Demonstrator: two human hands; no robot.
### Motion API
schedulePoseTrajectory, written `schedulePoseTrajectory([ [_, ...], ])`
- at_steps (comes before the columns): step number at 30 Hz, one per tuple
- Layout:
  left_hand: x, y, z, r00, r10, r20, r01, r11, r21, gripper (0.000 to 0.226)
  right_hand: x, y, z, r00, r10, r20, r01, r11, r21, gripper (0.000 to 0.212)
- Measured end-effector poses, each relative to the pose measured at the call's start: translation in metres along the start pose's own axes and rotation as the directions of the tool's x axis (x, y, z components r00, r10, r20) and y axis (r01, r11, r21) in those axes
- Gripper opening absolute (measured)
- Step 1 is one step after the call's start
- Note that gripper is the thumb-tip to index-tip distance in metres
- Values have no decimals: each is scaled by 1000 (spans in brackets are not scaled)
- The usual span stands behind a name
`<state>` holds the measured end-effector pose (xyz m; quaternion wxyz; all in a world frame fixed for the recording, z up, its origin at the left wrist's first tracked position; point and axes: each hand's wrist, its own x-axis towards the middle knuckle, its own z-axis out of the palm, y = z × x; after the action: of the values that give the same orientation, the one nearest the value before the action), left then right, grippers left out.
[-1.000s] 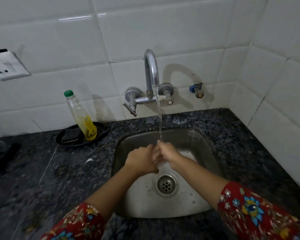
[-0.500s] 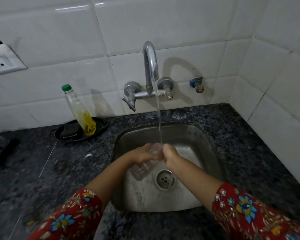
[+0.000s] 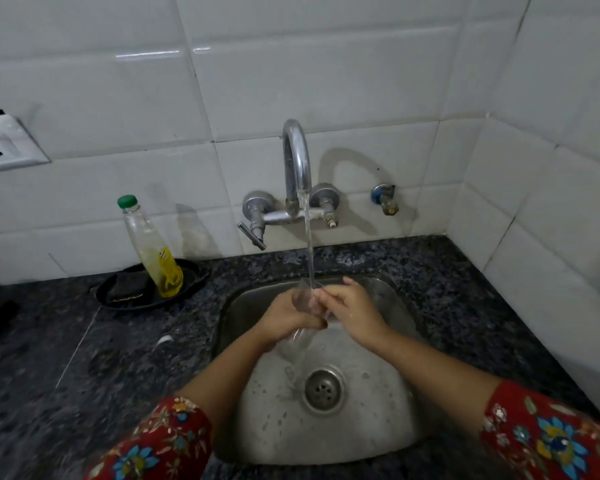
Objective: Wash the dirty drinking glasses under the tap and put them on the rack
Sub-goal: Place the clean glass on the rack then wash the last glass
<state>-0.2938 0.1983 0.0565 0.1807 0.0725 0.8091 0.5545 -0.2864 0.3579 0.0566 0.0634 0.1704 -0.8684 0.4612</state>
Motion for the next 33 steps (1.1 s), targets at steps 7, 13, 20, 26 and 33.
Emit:
schedulePoseTrajectory([
  [7,7,2,5,973,206,-106,-178,958,225,47,5,-24,-16,987,140,81,-159,931,329,20],
  [13,6,4,-5,978,175,118,-146,965,-220,38,11,-21,-15,996,88,32,-93,961,260,20],
  [20,5,9,10,956,199,-214,-157,967,201,44,26,-28,-9,994,110,-25,-110,994,-2,31],
  [26,5,9,-10,987,151,57,-132,958,-256,40,19,-24,-4,998,-55,-43,54,998,-29,32],
  [33,4,16,-8,969,249,-11,-249,968,-37,37,23,-22,-8,999,-31,31,32,999,-25,42],
])
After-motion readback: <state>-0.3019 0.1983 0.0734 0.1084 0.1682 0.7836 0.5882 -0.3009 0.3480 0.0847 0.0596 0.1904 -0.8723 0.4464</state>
